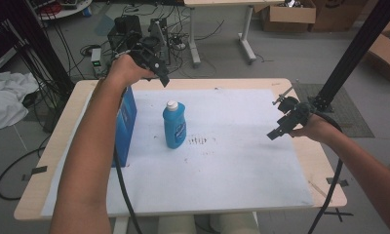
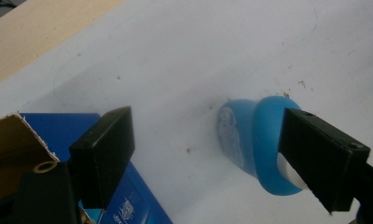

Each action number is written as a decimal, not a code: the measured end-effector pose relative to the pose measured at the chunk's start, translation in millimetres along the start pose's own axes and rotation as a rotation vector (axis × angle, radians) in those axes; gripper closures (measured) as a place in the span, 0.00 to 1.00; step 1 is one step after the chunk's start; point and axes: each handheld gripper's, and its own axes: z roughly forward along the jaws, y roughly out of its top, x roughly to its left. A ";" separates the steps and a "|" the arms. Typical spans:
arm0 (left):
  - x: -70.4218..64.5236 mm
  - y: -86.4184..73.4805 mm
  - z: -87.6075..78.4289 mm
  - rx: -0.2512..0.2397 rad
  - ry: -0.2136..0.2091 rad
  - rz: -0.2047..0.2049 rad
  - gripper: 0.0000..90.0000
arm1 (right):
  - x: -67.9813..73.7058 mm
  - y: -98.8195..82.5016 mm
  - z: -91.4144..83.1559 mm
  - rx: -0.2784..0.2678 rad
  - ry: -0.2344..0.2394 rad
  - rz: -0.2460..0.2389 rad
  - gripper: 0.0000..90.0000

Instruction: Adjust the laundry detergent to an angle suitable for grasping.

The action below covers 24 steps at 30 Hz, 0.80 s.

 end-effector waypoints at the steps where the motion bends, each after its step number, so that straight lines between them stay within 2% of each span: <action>1: -0.3 -0.1 -0.4 0.001 -0.001 0.001 0.21 | -0.4 -0.3 -0.3 -0.003 -0.001 -0.004 0.19; 11: -2.9 -2.5 -5.2 -0.009 0.010 -0.022 0.21 | 2.7 -0.5 -3.0 -0.006 -0.012 -0.003 0.19; 18: -7.0 -7.4 -15.1 -0.026 0.040 -0.040 0.21 | 7.3 4.3 -4.6 -0.011 -0.015 -0.029 0.19; 24: -17.1 -10.9 -25.0 -0.046 0.062 -0.054 0.21 | 8.4 3.3 -5.7 -0.018 -0.019 -0.029 0.19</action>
